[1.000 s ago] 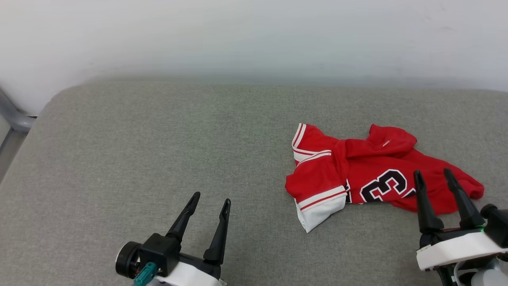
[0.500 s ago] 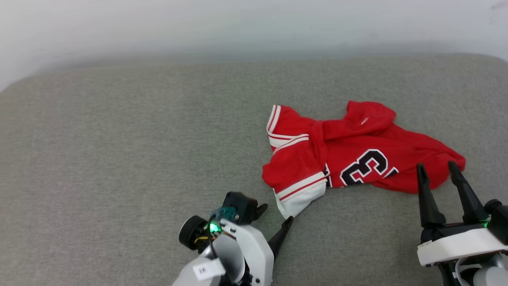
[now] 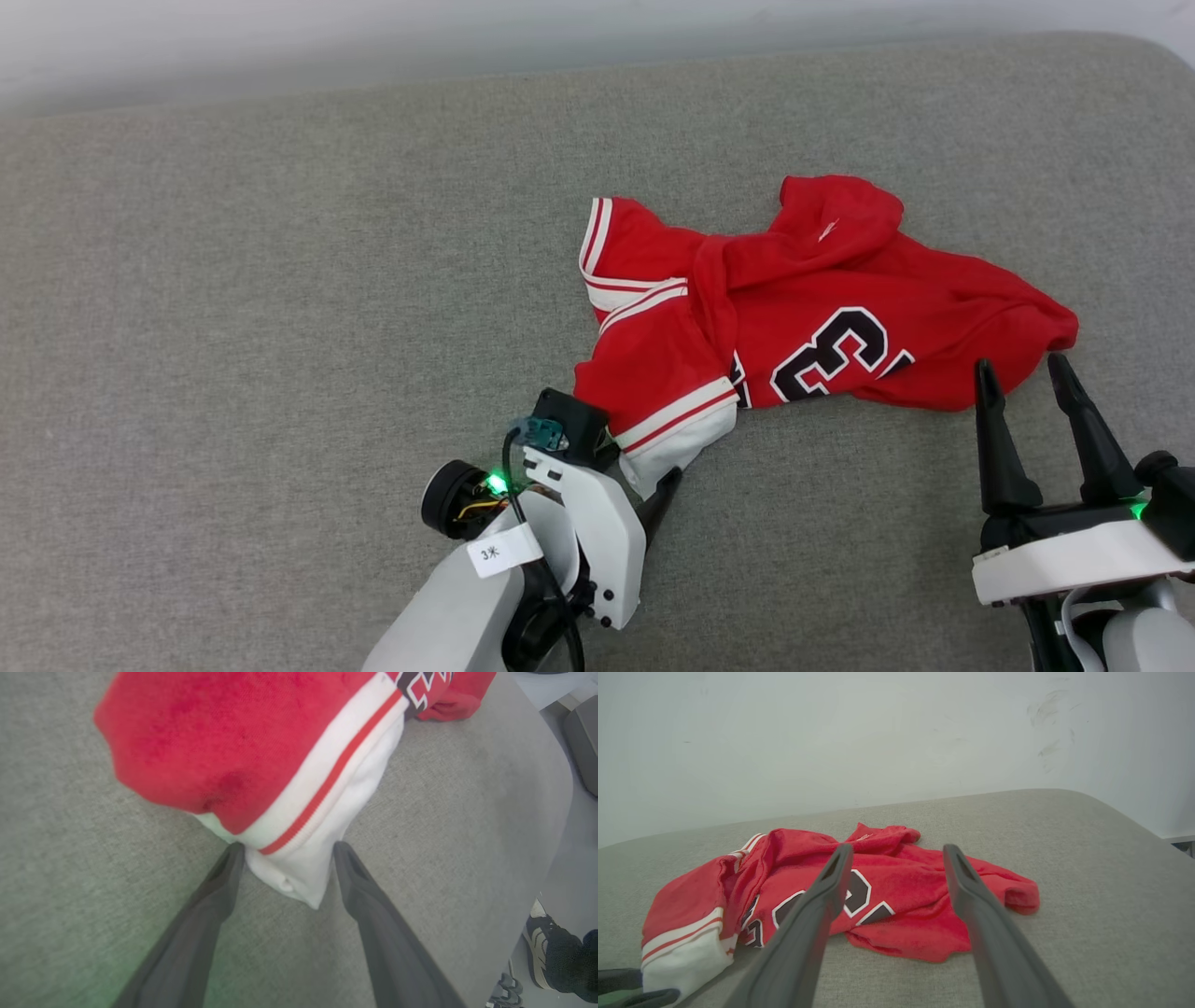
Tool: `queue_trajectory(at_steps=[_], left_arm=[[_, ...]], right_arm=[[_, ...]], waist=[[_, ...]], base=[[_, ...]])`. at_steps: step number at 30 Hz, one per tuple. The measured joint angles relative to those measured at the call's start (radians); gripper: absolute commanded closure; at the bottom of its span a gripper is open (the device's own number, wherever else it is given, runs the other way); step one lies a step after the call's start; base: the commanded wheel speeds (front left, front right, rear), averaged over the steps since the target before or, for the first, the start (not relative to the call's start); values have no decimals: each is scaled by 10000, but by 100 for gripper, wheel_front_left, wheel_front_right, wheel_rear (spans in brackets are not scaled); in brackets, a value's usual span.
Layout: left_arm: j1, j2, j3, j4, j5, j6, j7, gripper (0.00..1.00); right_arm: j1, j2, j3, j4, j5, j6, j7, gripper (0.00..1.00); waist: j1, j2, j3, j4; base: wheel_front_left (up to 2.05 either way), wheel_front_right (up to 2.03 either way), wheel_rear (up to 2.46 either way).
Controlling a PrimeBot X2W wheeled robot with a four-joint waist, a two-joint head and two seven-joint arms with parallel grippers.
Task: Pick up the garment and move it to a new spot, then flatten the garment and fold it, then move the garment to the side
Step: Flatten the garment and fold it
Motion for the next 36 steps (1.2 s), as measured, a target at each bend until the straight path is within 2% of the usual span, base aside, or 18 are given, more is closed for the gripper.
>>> queue_trajectory(at_steps=[1,2,3,5,10,16,21,28,36], left_arm=[[-41,-8,-65,98,-92,-8,6,8],[-82,-8,-130,190,-174,-10,2,70],[-114,-12,-184,224,-236,-31,-88,100],[-129,-21,-259,311,-351,-54,-303,100],[39,35,21,169,-779,-77,-1588,100],[876,621,892,-823,-1315,102,-2326,100],[1482,1172,1609,-2171,-1638,418,-2422,100],[1988,1778,2610,-3728,-1935,1078,-2360,100],[2052,2217,3453,-5839,-2295,1430,-2211,100]], right_arm=[[-19,8,-13,10,-6,0,-2,0],[-45,13,-29,31,-10,0,-4,0],[-89,19,-52,50,-15,0,-10,0],[-127,27,-100,79,-42,0,-40,0],[-116,65,-169,311,-119,0,-63,0],[34,81,-174,449,-90,0,-77,0],[202,98,-174,545,-75,0,-31,0],[308,180,-90,635,-58,0,-4,0],[358,207,-151,732,-19,0,-6,0]], waist=[[0,0,45,-10],[0,0,81,-12],[0,0,104,-4],[0,0,119,41],[0,0,-257,316],[0,0,-922,608],[0,0,-1474,928],[-1,1,-1907,1250],[-1,0,-1989,1244]], base=[[0,0,0],[0,0,0],[0,0,0],[0,0,0],[0,0,0],[0,0,0],[0,0,0],[0,0,0],[0,0,0]])
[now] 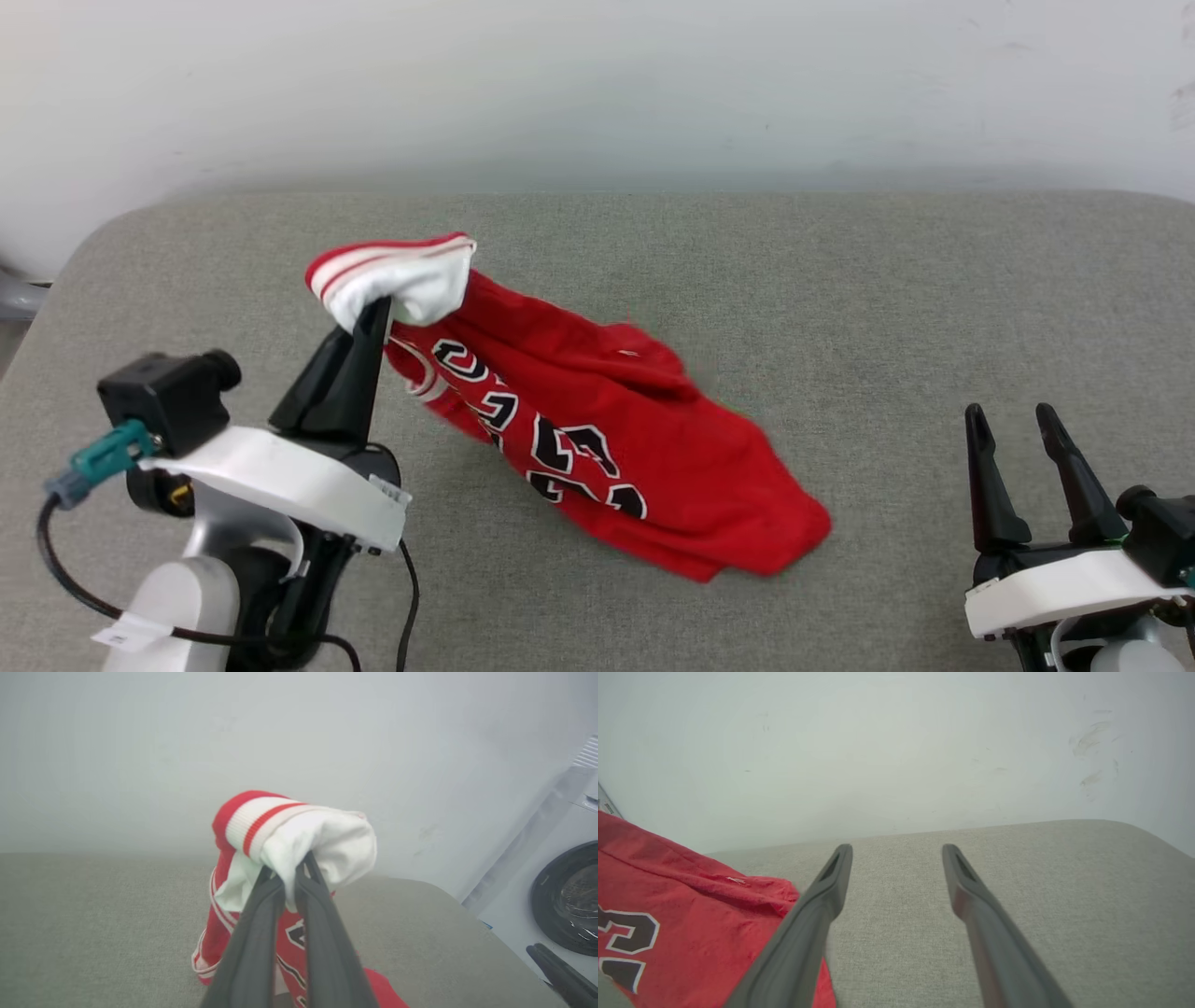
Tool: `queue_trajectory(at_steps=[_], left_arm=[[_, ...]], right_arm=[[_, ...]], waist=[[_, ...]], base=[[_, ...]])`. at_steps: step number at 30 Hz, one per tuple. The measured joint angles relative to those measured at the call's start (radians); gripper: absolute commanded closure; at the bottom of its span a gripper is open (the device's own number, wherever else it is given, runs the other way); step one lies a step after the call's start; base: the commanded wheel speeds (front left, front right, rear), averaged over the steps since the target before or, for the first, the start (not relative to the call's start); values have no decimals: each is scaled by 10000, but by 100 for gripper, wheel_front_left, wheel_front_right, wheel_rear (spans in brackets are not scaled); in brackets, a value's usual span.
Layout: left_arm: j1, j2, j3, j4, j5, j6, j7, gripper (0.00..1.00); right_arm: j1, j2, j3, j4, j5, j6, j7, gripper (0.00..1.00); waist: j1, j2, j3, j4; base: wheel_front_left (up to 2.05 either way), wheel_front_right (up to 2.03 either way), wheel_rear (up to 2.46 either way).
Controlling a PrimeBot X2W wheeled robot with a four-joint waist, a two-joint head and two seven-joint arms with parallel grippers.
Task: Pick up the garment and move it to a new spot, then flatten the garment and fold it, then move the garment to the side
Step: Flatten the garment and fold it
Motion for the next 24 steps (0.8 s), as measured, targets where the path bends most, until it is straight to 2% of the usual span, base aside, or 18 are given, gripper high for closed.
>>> queue_trajectory(at_steps=[4,9,13,17,24], left_arm=[[-442,69,-272,-926,46,31,477,100],[-1282,-414,-1170,-865,384,153,821,100],[-1831,-1256,-2382,251,487,-132,988,100],[-2438,-1845,-3177,1910,639,-341,794,100],[-3627,-2219,-4184,4675,734,-422,-56,100]], right_arm=[[-7,31,-56,23,-2,0,-33,0],[-111,151,-82,58,-111,0,-84,0],[-291,232,-318,113,-278,0,-96,0],[-587,339,-226,105,-290,0,-128,0],[-986,462,-98,207,-314,0,-190,0]], waist=[[0,0,19,-86],[0,0,178,-315],[0,0,427,-577],[1,0,758,-909],[1,0,1406,-1636]], base=[[0,0,0],[0,0,0],[0,0,0],[0,0,0],[0,0,0]])
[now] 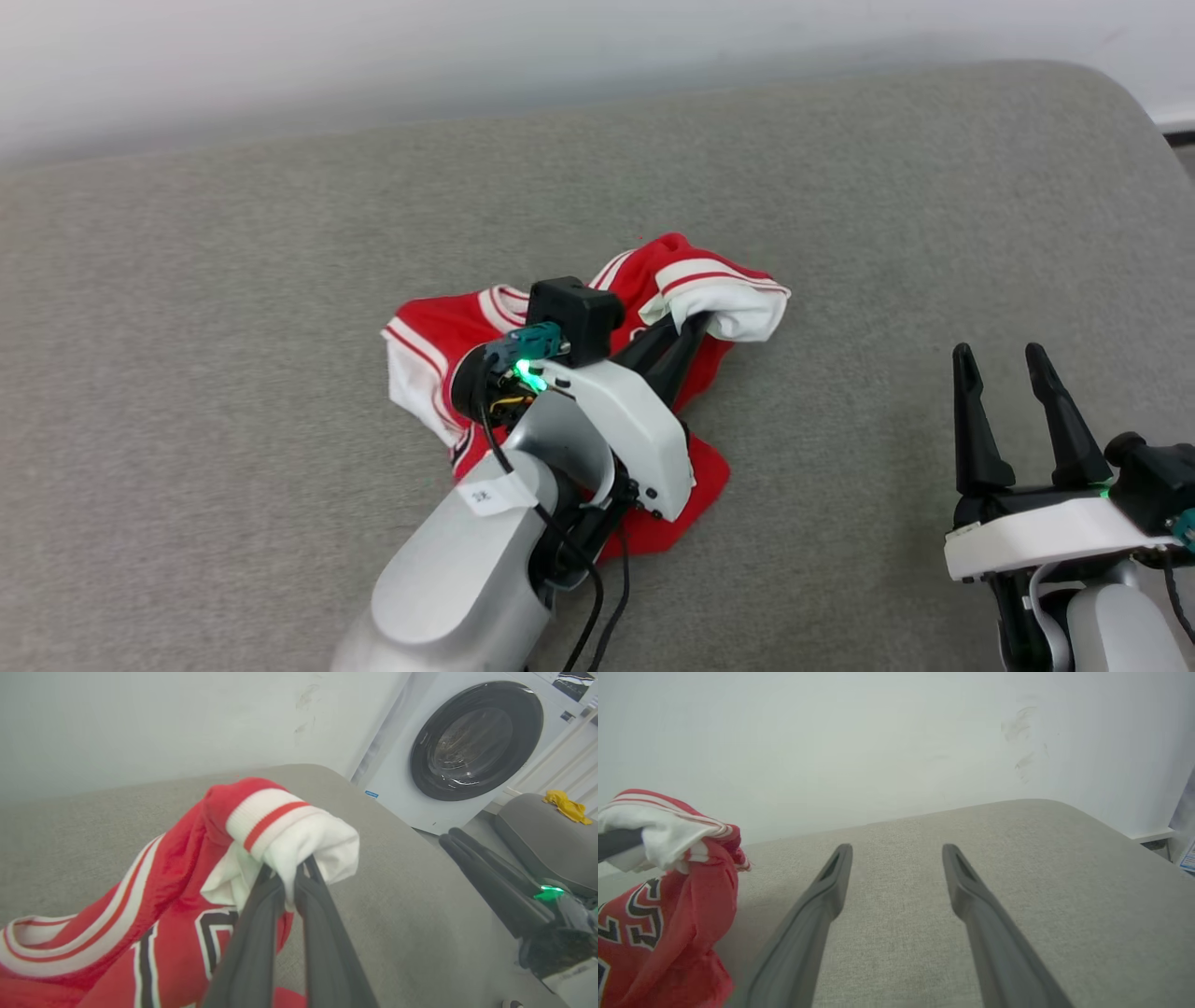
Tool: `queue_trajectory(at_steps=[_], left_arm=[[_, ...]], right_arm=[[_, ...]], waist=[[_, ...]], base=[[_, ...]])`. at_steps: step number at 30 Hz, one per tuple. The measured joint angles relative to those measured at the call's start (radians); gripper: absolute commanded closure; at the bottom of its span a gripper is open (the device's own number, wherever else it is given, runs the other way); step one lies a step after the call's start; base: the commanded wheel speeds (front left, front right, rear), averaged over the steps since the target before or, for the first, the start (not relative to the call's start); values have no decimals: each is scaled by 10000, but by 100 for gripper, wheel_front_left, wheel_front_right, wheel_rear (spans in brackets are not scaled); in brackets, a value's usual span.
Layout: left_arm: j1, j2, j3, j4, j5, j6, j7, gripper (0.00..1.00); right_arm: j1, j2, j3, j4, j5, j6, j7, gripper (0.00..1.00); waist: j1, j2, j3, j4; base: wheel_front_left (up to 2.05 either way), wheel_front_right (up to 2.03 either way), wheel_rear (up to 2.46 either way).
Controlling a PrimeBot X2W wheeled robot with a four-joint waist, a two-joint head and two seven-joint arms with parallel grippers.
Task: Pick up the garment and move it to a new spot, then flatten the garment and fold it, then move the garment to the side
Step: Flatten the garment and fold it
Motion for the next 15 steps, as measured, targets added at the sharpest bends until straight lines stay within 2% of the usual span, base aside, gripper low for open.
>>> queue_trajectory(at_steps=[3,7,8,9,10,15], left_arm=[[-477,-8,-389,848,-198,136,-533,100],[-1251,-19,-1198,1394,-769,562,-1622,100],[-1411,-25,-1392,1492,-1041,648,-1785,91],[-1576,-25,-1645,1672,-1216,763,-1881,58],[-1717,-25,-1916,1837,-1323,838,-1942,0],[-2282,-44,-3074,2393,-2125,1026,-2190,0]], right_arm=[[-158,35,-13,92,0,0,-29,0],[-331,73,90,232,0,0,-42,0],[-370,75,127,261,0,0,-44,0],[-393,79,161,305,0,0,-46,0],[-411,84,194,341,0,0,-58,0],[-508,94,270,341,138,0,-61,0]], waist=[[0,0,242,-323],[1,0,499,-720],[1,0,535,-813],[1,0,564,-902],[0,0,588,-981],[0,0,605,-1175]], base=[[0,0,0],[0,0,0],[0,0,0],[0,0,0],[0,0,0],[0,0,0]])
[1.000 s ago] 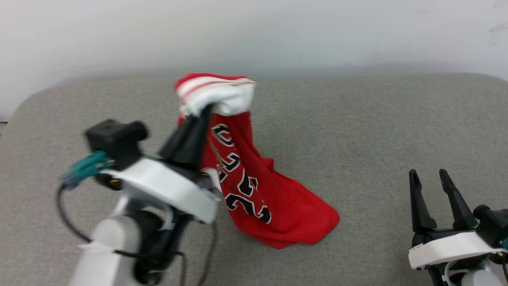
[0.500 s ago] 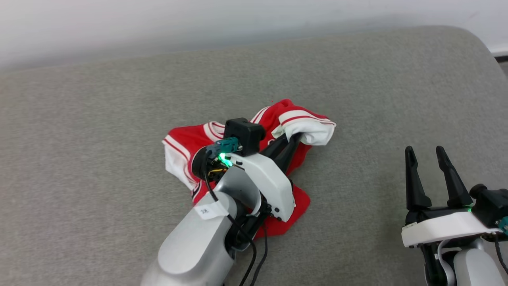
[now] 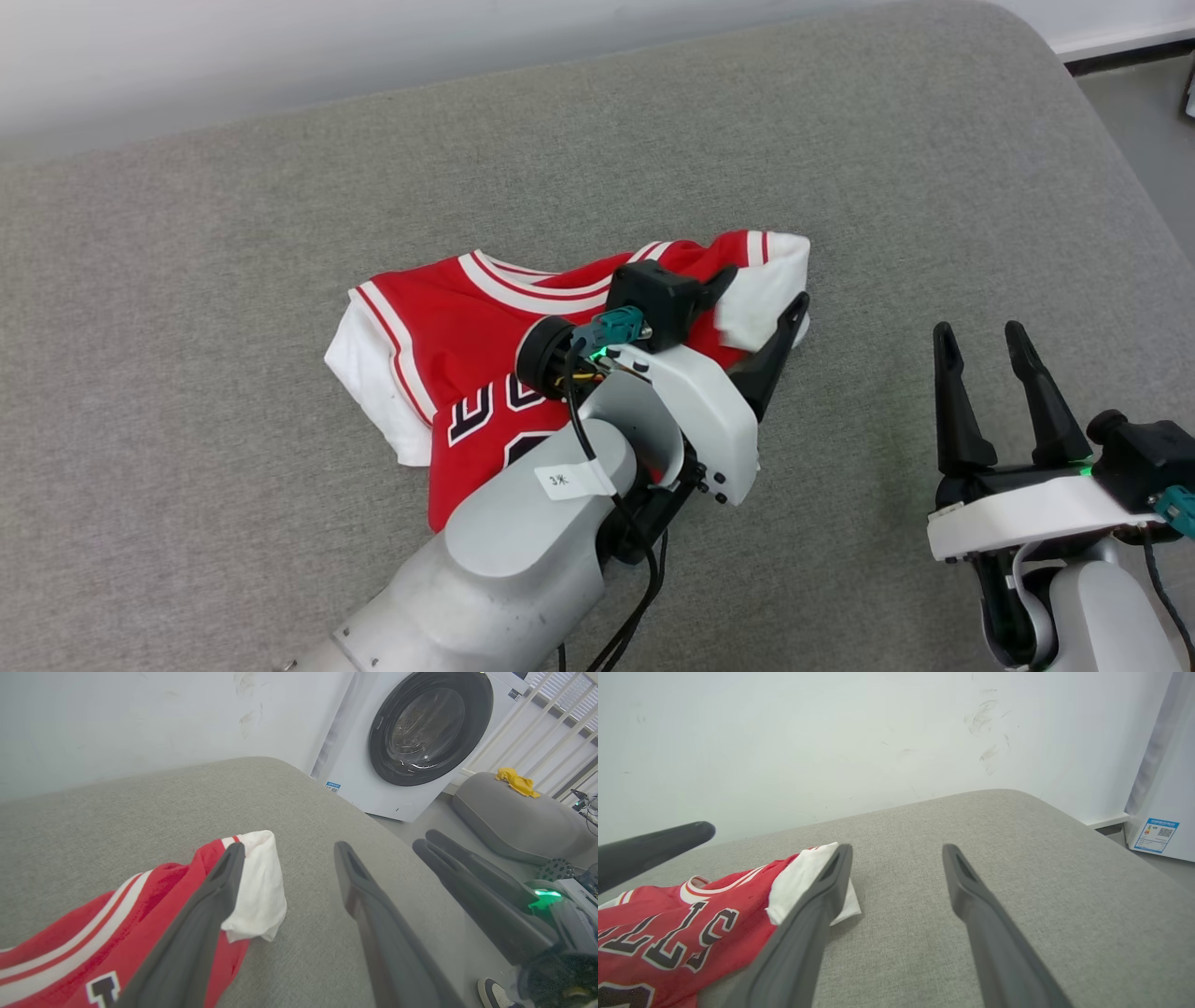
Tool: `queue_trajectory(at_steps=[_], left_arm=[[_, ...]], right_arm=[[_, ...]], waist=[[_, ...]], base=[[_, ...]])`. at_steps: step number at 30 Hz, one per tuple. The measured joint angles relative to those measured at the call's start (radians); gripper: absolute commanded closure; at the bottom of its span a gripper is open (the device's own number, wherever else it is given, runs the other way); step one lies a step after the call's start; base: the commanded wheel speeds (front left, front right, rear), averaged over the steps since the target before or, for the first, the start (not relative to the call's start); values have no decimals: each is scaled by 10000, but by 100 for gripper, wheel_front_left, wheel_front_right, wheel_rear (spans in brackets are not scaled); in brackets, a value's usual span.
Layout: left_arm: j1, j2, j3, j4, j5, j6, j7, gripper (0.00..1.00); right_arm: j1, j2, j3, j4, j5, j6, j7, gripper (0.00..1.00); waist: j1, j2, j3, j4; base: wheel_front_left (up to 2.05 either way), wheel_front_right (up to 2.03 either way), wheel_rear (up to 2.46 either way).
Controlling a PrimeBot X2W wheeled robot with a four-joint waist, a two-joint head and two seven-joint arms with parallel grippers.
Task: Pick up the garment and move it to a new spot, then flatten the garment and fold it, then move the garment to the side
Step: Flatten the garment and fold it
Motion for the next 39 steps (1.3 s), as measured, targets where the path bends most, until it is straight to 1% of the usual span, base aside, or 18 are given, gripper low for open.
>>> queue_trajectory(at_steps=[3,6,7,8,11,14,17,19,22,26,29,32,35,39], left_arm=[[-180,6,-435,155,-391,19,-374,0],[-336,13,-660,351,-631,82,-819,0],[-401,12,-683,418,-662,90,-955,0],[-539,13,-629,669,-602,119,-1302,0],[-579,90,-307,740,-330,86,-1492,0],[-494,558,240,443,121,128,-1532,0],[-8,1250,1127,-468,905,215,-1561,0],[656,1728,1674,-1122,1438,311,-1561,0],[1892,2355,2625,-2052,1883,424,-1561,0],[3523,2917,3590,-3030,2382,435,-1561,0],[4649,3056,4182,-3616,2719,422,-1561,0],[5656,3022,4660,-3992,3032,420,-1561,0],[6430,2819,5078,-4274,3461,416,-1561,0],[7180,2389,5457,-4458,3760,232,-1561,0]], right_arm=[[5,0,-81,-2,35,0,0,0],[24,6,-92,2,21,0,-2,0],[46,6,-117,-2,6,0,-2,0],[134,10,-217,-4,-92,0,-2,0],[194,10,-332,2,-186,0,-4,0],[328,8,-479,6,-290,0,-6,0],[522,-4,-564,33,-341,0,27,0],[622,-6,-594,35,-343,0,73,0],[785,-13,-663,-35,-341,0,155,0],[1049,-12,-708,-100,-336,0,255,0],[1177,-12,-679,-161,-320,0,270,0],[1267,-12,-654,-180,-280,0,334,0],[1321,-10,-596,-211,-236,0,343,0],[1422,-10,-525,-253,-205,0,357,0]], waist=[[0,0,-61,97],[0,0,-190,281],[0,0,-243,366],[0,0,-430,667],[0,0,-650,1030],[0,0,-916,1419],[0,0,-1206,1814],[0,0,-1422,2027],[-1,0,-1713,2328],[-1,0,-2027,2637],[-2,0,-2189,2767],[-2,0,-2288,2808],[-2,0,-2342,2784],[-2,0,-2371,2738]], base=[[0,0,0],[0,0,0],[0,0,0],[0,0,0],[0,0,0],[0,0,0],[0,0,0],[0,0,0],[0,0,0],[0,0,0],[0,0,0],[0,0,0],[0,0,0],[0,0,0]])
